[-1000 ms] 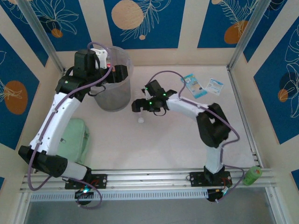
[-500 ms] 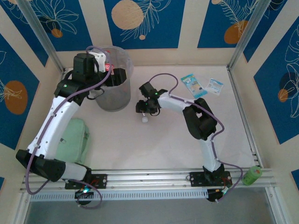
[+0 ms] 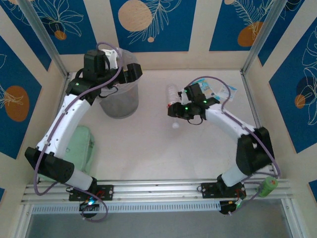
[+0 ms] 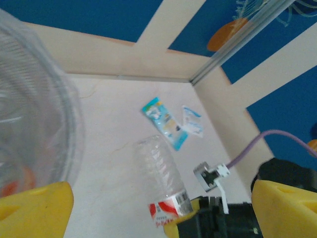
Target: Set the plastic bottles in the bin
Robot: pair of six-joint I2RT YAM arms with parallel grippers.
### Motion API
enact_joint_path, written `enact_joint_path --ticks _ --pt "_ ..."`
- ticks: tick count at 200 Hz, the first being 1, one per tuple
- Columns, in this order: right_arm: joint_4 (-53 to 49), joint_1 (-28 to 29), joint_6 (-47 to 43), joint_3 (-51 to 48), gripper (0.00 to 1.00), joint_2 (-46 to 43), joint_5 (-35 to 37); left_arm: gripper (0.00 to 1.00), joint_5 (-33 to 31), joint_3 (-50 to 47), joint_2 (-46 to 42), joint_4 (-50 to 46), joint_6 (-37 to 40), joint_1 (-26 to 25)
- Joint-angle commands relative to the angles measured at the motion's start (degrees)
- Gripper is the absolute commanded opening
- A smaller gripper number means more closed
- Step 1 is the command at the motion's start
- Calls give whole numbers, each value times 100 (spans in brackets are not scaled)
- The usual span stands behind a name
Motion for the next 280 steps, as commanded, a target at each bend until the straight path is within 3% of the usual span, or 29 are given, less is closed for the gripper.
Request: enact_joint_path --ticks 1,40,97,122,166,177,190,225,280 --pt "479 16 -512 -255 38 -757 -1222 94 311 200 166 410 -341 -240" --pt "1199 38 -645 -540 37 -1521 -1856 96 138 334 591 366 -271 -676" --pt "1482 297 -728 -383 36 -1567 -1883 95 135 391 925 200 -188 -1048" --pt "1534 367 -769 -264 35 -1431 -1916 87 275 242 935 480 -366 -1071" --pt "1586 407 -773 -190 36 -1285 -1869 60 195 261 905 503 -357 -1067" --pt "1587 409 -755 -171 42 -1266 -1862 59 149 365 916 406 -293 -1061" --pt "1566 415 -737 -146 57 -1258 -1823 58 133 504 931 315 -201 -1046" --pt "1346 335 -745 -73 82 -1313 -1535 54 203 1208 1022 -54 216 -720" --pt "1121 30 -611 -352 84 -1498 -1396 42 7 2610 1116 -489 545 800"
